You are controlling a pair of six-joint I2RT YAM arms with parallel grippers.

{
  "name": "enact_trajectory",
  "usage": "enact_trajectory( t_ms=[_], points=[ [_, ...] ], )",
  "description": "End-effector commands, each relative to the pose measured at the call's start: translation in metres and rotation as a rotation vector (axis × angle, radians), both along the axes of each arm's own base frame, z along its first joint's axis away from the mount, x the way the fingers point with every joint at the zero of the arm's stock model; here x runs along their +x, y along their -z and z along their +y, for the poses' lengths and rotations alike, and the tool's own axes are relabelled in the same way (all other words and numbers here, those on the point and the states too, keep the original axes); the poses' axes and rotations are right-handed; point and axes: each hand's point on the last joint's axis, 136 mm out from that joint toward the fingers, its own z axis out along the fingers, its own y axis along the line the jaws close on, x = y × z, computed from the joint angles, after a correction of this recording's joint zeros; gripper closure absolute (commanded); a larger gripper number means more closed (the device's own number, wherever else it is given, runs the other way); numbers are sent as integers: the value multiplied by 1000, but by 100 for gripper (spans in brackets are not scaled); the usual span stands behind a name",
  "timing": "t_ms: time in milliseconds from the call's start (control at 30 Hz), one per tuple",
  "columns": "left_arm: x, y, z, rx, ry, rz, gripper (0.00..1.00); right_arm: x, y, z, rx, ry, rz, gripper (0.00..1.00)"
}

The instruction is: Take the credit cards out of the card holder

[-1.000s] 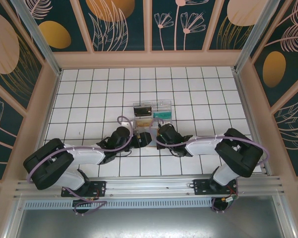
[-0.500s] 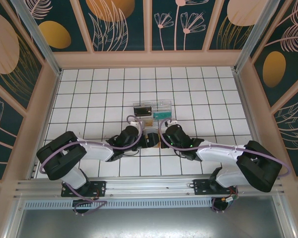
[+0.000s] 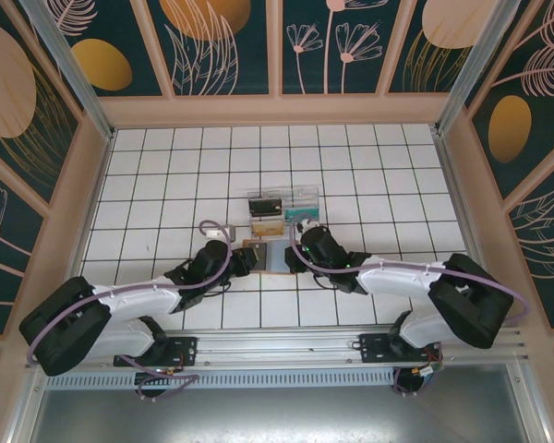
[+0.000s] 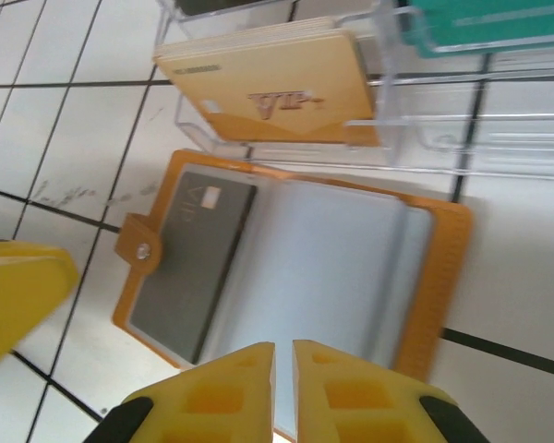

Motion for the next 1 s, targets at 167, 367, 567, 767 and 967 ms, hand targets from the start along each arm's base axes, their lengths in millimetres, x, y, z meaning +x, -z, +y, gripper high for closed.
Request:
enact_trajectory(
  t_ms=[167,367,567,767,967],
  points=[
    [3,32,12,99,10,32,97,3,-6,42,80,-47,44,86],
    [7,42,13,122,9,54,98,0,5,54,75,-73,90,87],
    [-3,50,17,99,6,92,100,-1,19,56,55,-50,150,84],
    [-12,53,18,55,-1,128,100,1,27,53,66,-25,195,83],
    [-15,56,17,46,3,140,100,0,29,54,107,-26,229,81]
  ],
)
